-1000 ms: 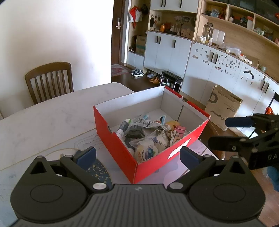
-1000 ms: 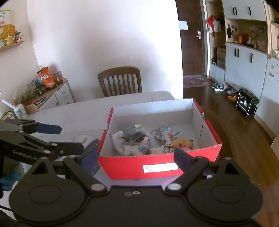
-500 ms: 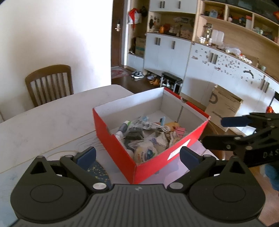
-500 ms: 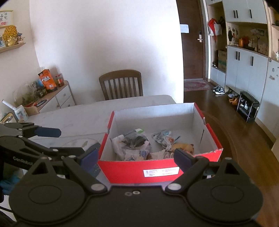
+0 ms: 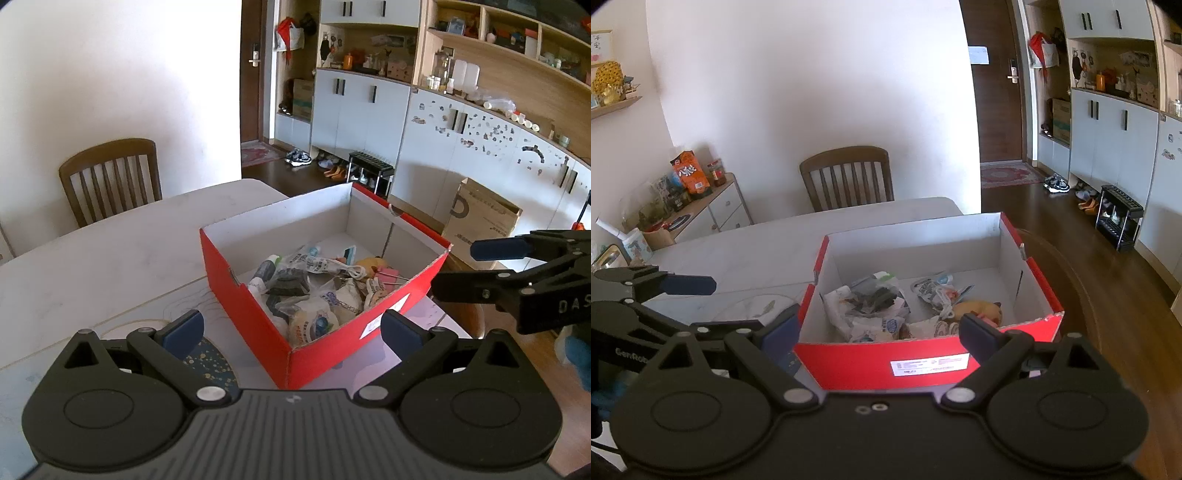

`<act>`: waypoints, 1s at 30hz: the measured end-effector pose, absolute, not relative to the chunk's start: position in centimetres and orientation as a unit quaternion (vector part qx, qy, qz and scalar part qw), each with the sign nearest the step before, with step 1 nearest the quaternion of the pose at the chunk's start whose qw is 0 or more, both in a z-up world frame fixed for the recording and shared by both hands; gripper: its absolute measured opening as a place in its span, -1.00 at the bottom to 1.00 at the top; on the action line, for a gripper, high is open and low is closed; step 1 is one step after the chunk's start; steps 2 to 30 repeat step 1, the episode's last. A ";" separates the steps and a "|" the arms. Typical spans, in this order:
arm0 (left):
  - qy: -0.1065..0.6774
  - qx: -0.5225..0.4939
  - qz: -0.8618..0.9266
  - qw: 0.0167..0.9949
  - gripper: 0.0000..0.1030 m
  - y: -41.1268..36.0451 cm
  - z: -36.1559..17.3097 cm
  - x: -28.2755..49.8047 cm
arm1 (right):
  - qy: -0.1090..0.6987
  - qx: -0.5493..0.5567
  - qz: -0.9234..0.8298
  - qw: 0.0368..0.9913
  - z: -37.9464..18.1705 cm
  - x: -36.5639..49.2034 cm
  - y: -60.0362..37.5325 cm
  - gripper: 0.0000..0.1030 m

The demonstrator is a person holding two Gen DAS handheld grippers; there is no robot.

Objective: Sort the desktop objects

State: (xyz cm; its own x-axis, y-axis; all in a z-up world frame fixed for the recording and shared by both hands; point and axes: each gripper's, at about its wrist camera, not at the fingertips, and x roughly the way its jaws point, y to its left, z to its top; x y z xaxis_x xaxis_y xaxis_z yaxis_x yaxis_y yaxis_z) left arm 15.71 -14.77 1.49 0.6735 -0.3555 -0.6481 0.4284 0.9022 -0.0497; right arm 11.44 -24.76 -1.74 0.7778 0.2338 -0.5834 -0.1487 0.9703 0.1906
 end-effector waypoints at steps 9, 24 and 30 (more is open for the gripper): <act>0.343 0.053 -0.214 0.913 0.99 -14.8 1.5 15.7 | 0.318 0.066 0.103 0.940 -1.7 11.5 -24.8 0.81; 0.343 0.053 -0.214 0.913 0.99 -14.8 1.5 15.7 | 0.318 0.066 0.103 0.940 -1.7 11.5 -24.8 0.81; 0.343 0.053 -0.214 0.913 0.99 -14.8 1.5 15.7 | 0.318 0.066 0.103 0.940 -1.7 11.5 -24.8 0.81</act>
